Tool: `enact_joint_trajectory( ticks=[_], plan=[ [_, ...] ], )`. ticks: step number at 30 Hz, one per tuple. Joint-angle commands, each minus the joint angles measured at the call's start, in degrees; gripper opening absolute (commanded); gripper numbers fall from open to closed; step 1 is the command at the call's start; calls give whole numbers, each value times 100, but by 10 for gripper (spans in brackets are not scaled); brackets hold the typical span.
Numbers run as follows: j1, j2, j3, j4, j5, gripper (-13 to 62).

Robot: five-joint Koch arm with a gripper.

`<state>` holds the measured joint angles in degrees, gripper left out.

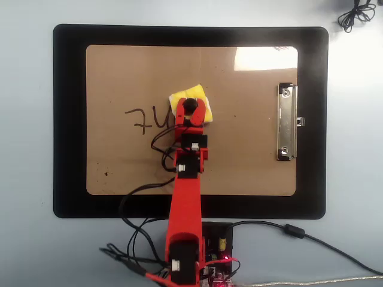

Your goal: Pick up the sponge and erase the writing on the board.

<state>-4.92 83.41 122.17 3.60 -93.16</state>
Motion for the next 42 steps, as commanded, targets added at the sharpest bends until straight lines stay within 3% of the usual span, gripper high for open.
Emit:
enact_joint_trajectory(
  ticks=[1,4,7,15,18,23,25,28,33,35,38,42],
  plan=[
    [-70,1318,1204,308,0,-80],
    [-79,2558,2276,246,0,-80],
    [-193,2610,2285,229,9,-80],
    [-492,-677,-1055,176,-35,-80],
    [-492,-378,-650,202,-44,-80],
    [-554,2162,1670,211,-18,-80],
    [-642,2672,2074,185,-9,-80],
    [-791,2373,1916,141,-9,-80],
    [-879,-9,-132,-26,-35,-80],
    [-870,-483,-853,-9,-35,-80],
    [-853,-220,-387,35,-35,-80],
    [-861,1600,1336,44,-18,-81]
  ],
)
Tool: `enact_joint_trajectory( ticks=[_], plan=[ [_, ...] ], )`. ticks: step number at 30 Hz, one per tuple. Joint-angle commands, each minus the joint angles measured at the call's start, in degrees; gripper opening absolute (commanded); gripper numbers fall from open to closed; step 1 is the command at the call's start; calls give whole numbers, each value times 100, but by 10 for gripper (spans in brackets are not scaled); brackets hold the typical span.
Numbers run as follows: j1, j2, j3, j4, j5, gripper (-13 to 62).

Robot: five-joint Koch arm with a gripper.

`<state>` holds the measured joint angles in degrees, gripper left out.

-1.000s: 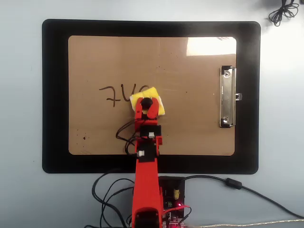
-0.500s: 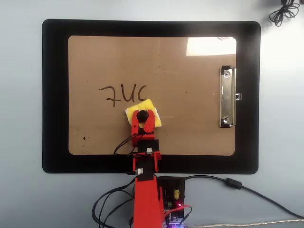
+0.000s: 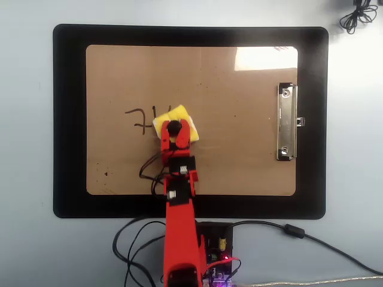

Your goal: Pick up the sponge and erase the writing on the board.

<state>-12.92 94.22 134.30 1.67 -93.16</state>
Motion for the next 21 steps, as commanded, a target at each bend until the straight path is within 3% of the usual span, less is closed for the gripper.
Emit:
enact_joint_trajectory(
  ticks=[1,4,13,15,21],
  plan=[
    [-70,958,457,237,-9,-80],
    [-167,1406,826,229,-9,-80],
    [-492,-1898,-2391,193,-44,-80],
    [-466,-1775,-2241,264,-44,-80],
    [-492,1037,466,281,-18,-81]
  ],
)
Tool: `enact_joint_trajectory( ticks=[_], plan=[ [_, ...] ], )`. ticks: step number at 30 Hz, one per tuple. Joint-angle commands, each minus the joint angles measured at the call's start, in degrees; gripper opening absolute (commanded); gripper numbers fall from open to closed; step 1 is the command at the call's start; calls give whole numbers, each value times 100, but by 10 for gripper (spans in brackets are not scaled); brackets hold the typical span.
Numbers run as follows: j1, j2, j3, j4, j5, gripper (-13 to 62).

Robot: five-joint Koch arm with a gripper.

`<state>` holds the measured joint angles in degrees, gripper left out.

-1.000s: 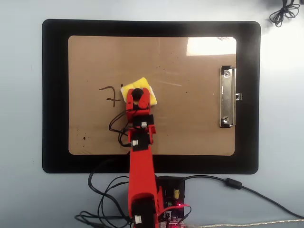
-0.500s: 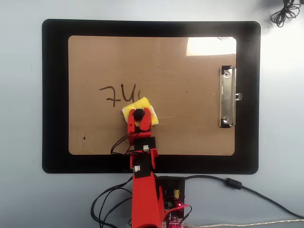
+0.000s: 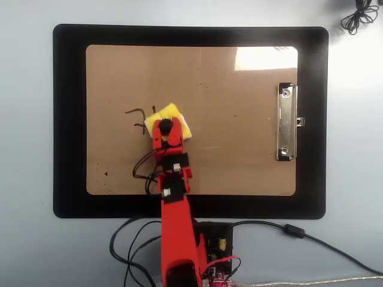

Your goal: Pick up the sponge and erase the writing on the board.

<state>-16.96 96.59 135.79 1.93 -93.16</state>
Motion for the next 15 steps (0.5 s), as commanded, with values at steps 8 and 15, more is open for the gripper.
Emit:
enact_joint_trajectory(
  ticks=[8,15],
  plan=[
    [-624,-483,-870,193,-53,-80],
    [-598,-1626,-2101,246,-53,-80]
  ],
)
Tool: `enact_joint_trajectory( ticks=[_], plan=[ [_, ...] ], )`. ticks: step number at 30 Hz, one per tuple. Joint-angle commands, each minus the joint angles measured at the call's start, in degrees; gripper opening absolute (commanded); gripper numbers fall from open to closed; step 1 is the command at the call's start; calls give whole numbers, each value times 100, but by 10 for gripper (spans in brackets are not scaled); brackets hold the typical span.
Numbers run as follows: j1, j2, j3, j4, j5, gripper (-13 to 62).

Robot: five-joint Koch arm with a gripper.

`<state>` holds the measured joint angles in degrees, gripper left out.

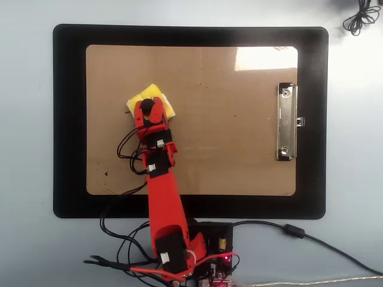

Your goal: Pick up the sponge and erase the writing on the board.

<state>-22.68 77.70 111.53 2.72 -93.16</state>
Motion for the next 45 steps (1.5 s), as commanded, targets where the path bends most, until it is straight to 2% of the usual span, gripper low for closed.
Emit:
enact_joint_trajectory(
  ticks=[1,5,8,11,16,19,22,26,28,31,35,37,39,45],
  plan=[
    [-35,650,721,158,-53,-80],
    [-35,2628,2663,167,-44,-80],
    [-18,3524,3463,167,-44,-80],
    [9,3243,3199,141,-26,-80],
    [765,1389,1459,158,-9,-80],
    [817,905,905,167,-53,-80],
    [870,1318,1503,229,-211,-80],
    [967,2839,2839,343,-422,-80],
    [932,2971,2979,360,-439,-80],
    [791,2101,2092,325,-439,-80],
    [281,272,308,316,-466,-80],
    [202,-185,-255,325,-475,-80],
    [193,-35,-97,378,-475,-80],
    [-62,2584,2514,387,-519,-80]
  ],
)
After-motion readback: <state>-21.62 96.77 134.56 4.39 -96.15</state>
